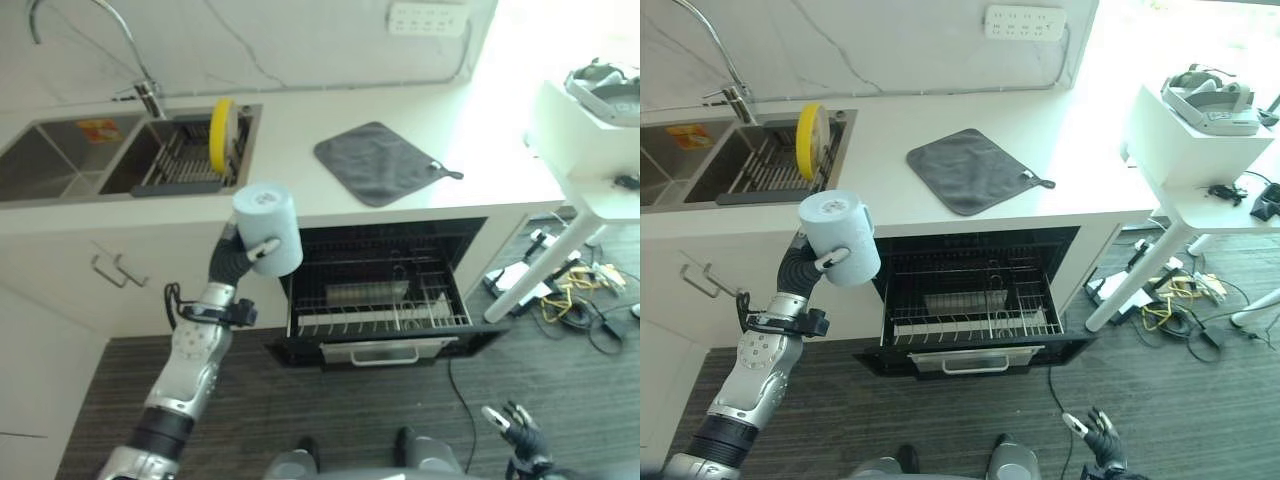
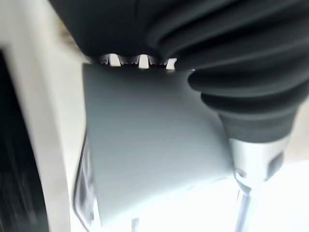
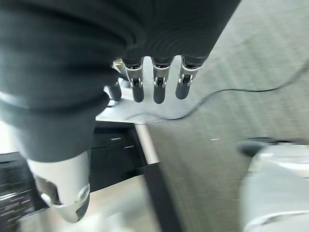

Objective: Place the dishes in the dishwasher.

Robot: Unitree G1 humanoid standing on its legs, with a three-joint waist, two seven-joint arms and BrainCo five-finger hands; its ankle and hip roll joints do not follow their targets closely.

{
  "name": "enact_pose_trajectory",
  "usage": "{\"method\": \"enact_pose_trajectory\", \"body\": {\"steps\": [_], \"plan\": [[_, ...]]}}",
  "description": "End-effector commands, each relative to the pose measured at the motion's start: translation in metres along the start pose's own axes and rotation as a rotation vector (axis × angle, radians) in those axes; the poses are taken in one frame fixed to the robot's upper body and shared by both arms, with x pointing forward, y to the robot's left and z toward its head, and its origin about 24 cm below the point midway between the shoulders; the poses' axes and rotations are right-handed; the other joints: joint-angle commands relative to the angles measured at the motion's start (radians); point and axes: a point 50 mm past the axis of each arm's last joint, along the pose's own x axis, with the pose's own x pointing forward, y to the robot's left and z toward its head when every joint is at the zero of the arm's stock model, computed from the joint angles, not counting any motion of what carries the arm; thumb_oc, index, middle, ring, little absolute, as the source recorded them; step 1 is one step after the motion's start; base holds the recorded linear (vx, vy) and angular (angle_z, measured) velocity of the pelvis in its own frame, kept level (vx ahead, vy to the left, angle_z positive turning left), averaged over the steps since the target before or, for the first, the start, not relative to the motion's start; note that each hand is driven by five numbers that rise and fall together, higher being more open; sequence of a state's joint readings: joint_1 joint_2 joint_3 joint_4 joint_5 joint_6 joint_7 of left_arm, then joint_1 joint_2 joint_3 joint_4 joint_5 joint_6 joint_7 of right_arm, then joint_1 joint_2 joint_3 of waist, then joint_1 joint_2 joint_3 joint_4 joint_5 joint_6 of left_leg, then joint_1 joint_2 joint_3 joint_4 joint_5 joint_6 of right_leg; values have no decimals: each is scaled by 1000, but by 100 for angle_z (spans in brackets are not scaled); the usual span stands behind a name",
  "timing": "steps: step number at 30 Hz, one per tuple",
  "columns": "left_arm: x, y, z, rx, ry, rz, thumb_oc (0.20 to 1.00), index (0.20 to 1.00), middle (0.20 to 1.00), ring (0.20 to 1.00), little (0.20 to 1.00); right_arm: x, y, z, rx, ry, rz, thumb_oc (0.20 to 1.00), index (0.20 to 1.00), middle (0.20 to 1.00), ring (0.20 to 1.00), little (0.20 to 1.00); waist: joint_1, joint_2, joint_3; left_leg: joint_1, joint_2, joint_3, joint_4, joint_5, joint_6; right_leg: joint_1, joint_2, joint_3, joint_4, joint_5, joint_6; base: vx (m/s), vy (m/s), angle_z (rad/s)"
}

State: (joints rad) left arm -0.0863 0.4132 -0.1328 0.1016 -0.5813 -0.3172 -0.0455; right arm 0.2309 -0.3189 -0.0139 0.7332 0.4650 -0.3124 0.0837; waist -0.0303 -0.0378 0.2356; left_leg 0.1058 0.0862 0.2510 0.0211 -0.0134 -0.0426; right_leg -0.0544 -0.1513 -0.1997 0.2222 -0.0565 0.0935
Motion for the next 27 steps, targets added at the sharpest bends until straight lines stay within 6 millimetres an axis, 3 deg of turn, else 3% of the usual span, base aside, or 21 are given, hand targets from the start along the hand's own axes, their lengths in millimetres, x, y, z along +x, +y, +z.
{"method": "enact_pose_trajectory", "body": {"steps": [1, 5, 6, 12, 16, 21, 27], "plan": [[8, 0, 15, -69, -72, -45, 200, 200, 200, 200, 200, 6, -17, 40, 146, -243, -67, 1000, 1000, 1000, 1000, 1000, -26, -21, 21, -26, 26, -3, 97, -56, 24, 66, -29, 7, -66, 58, 73, -39, -23, -26], [5, 4, 6, -153, -28, -5, 200, 200, 200, 200, 200, 0, -21, 64, 204, -392, -90, 1000, 1000, 1000, 1000, 1000, -41, -27, 12, -24, 22, 15, 99, -64, 33, 65, -29, 20, -81, 65, 78, -36, 9, -26], [2, 7, 0, -214, 3, 27, 200, 200, 200, 200, 200, -5, -20, 82, 209, -497, -87, 1000, 1000, 1000, 1000, 1000, -54, -28, 6, -21, 18, 26, 101, -70, 38, 63, -30, 30, -89, 69, 81, -32, 25, -11], [-11, 10, -29, -309, 175, 170, 200, 200, 200, 200, 200, -28, 1, 150, 122, -858, -34, 1000, 1000, 1000, 1000, 1000, -84, -26, -7, -10, 7, 59, 105, -85, 49, 59, -37, 43, -115, 84, 87, -39, 29, -26], [-17, 9, -44, -267, 261, 254, 200, 200, 200, 200, 200, -40, 6, 178, 220, -1002, 4, 1000, 1000, 1000, 1000, 1000, -98, -13, -15, -1, 0, 69, 100, -91, 51, 57, -38, 49, -120, 81, 88, -25, 59, -11], [-14, 8, -40, -134, 241, 274, 200, 200, 200, 200, 200, -51, 34, 206, 112, -1103, 218, 1000, 1000, 1000, 1000, 1000, -97, 2, -20, 6, -9, 73, 97, -95, 50, 62, -45, 45, -121, 71, 84, -16, 45, -6], [-2, 3, -26, 55, 148, 282, 200, 200, 200, 200, 200, -53, 72, 223, 99, -1126, 487, 1000, 1000, 1000, 1000, 1000, -69, 3, -26, 13, -8, 65, 83, -87, 37, 83, -49, 16, -140, 72, 83, -36, -21, 2]]}}
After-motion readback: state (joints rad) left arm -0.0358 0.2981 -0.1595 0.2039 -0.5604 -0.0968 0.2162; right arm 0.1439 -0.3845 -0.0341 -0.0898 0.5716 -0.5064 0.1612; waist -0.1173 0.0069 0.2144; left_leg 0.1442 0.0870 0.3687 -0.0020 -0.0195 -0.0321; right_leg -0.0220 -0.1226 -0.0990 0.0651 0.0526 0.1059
